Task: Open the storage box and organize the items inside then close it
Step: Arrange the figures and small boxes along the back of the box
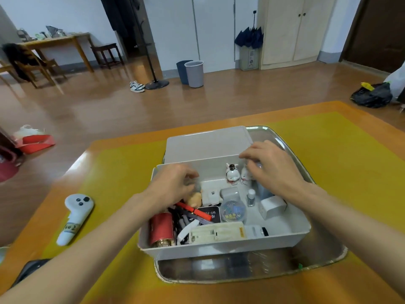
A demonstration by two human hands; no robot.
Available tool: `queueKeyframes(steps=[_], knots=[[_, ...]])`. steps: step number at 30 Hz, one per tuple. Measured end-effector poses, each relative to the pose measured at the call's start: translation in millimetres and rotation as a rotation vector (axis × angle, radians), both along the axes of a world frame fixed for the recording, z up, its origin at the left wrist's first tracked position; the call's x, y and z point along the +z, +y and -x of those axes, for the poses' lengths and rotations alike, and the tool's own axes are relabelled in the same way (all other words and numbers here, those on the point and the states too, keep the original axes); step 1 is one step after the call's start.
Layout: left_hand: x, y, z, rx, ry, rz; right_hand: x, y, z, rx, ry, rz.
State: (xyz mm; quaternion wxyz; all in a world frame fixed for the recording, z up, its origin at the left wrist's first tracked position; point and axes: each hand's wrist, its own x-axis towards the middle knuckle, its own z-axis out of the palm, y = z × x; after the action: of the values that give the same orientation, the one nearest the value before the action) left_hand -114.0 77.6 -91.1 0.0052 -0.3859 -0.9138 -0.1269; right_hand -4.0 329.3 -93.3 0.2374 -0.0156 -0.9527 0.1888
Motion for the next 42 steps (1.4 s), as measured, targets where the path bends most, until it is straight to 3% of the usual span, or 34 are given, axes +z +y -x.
queueKeyframes(steps=[5,10,13,16,26,32,42], knots=[[-12,-27,3,-0.012,-0.076,0.091,10,-37,8,0.204,-0.296,-0.087],[-12,-27,8,-0.025,-0.126,0.149,6,-63,17,0.197,-0.514,-0.244],[-14,-25,6,-0.022,-0.054,0.219,5,-63,16,0.193,-0.526,-0.257],[-16,-19,5,0.044,-0.028,0.154,4,-60,15,0.182,-0.513,-0.209],[-27,-10,6,0.070,-0.146,0.075,-2,-56,5,0.171,-0.516,-0.203],[-28,1,6,0.003,-0.354,-0.053,-5,-54,-3,0.196,-0.511,-0.211],[-20,8,9,0.041,-0.283,-0.154,-12,-46,-9,0.193,-0.489,-0.167]])
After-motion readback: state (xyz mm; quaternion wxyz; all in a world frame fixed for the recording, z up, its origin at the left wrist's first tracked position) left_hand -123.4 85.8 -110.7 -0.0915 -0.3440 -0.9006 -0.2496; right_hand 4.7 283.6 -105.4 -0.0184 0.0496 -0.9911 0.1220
